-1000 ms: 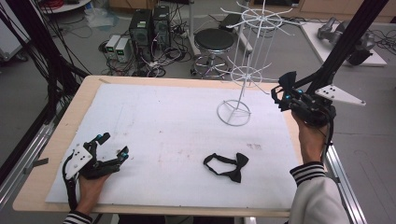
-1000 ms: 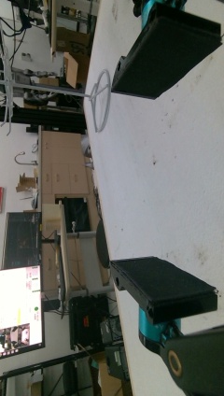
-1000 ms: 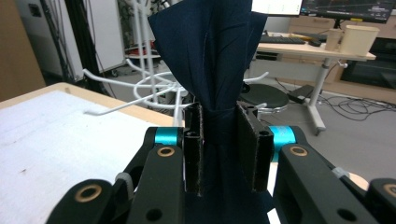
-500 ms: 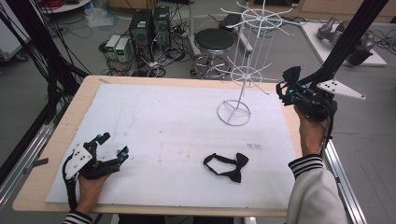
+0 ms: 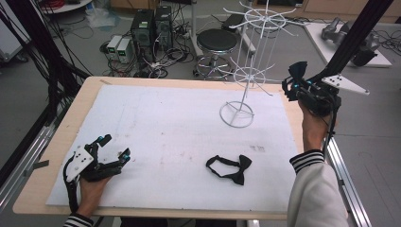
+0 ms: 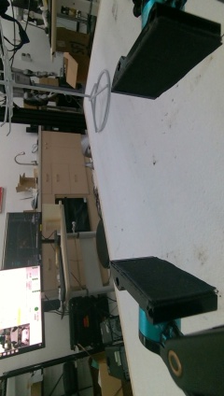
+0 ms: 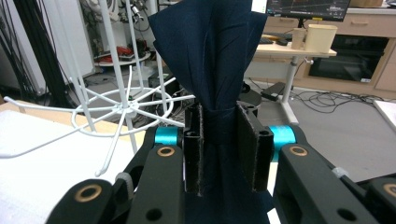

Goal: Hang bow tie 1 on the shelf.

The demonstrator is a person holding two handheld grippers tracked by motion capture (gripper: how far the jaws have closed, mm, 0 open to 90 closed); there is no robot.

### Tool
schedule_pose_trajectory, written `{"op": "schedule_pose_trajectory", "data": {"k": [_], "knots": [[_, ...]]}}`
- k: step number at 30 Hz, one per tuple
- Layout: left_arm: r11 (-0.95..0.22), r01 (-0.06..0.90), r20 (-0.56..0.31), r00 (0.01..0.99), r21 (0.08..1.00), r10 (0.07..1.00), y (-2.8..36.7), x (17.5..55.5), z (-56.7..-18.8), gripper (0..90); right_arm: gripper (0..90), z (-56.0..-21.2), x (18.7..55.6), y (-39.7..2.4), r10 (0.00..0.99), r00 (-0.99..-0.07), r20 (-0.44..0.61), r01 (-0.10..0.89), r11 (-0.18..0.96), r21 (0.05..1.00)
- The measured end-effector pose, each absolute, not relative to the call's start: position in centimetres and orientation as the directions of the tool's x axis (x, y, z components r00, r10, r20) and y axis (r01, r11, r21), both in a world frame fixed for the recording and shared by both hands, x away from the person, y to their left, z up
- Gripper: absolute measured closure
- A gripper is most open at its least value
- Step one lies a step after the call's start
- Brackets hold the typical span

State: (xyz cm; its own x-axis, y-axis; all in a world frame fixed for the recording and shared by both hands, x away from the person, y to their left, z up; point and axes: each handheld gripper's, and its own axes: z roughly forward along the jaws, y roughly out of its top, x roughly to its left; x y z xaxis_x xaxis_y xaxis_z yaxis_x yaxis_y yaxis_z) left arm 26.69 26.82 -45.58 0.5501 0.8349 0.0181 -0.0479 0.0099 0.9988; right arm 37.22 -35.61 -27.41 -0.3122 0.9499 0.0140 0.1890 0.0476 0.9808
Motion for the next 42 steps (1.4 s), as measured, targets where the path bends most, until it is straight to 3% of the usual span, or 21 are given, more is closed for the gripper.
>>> {"op": "schedule_pose_trajectory", "data": {"k": [17, 42], "knots": [[0.01, -0.049, 0.018, 0.55, 0.999, 0.835, 26.8, 26.7, -45.6, 13.5, 73.5, -26.4, 38.2, -34.8, 0.953, -0.302, 0.006, 0.173, 0.048, 0.984], [0.011, -0.049, 0.018, 0.551, 0.999, 0.834, 26.8, 26.7, -45.6, 13.5, 73.4, -27.3, 39.5, -32.5, 0.924, -0.38, 0.037, 0.201, 0.043, 0.979]]}}
